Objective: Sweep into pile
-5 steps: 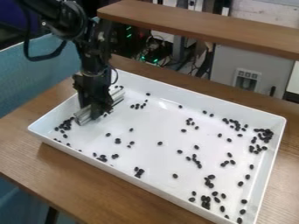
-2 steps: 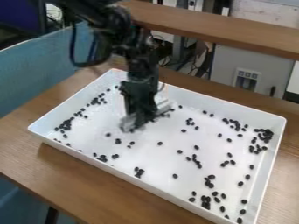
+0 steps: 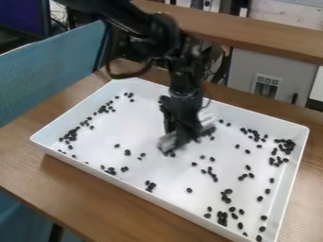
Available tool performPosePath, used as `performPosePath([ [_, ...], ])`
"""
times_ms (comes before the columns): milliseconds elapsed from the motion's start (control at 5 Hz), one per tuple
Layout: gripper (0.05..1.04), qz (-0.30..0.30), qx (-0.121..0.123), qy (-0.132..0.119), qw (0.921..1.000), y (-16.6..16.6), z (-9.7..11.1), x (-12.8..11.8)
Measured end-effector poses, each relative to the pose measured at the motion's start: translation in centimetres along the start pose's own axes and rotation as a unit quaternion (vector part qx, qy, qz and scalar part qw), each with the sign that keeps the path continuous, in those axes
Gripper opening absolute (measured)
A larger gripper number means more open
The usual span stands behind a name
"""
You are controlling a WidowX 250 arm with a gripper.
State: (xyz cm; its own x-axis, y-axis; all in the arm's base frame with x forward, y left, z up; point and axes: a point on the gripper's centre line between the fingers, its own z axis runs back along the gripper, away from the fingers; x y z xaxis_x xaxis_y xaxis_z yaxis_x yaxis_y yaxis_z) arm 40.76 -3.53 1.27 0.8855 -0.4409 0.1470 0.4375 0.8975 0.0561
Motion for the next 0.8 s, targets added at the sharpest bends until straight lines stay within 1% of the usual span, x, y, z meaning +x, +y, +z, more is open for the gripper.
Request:
performPosePath([
  [200,0.380,-0.021,-0.014,-0.006,0.9997,-3.0,-0.1,1.2],
  [400,0.380,-0.053,-0.025,-0.007,0.9982,-7.4,0.0,2.6],
  [600,0.380,-0.073,-0.043,-0.011,0.9964,-11.2,0.3,3.0],
  [800,0.380,-0.066,-0.049,-0.008,0.9966,-11.8,0.8,2.2],
])
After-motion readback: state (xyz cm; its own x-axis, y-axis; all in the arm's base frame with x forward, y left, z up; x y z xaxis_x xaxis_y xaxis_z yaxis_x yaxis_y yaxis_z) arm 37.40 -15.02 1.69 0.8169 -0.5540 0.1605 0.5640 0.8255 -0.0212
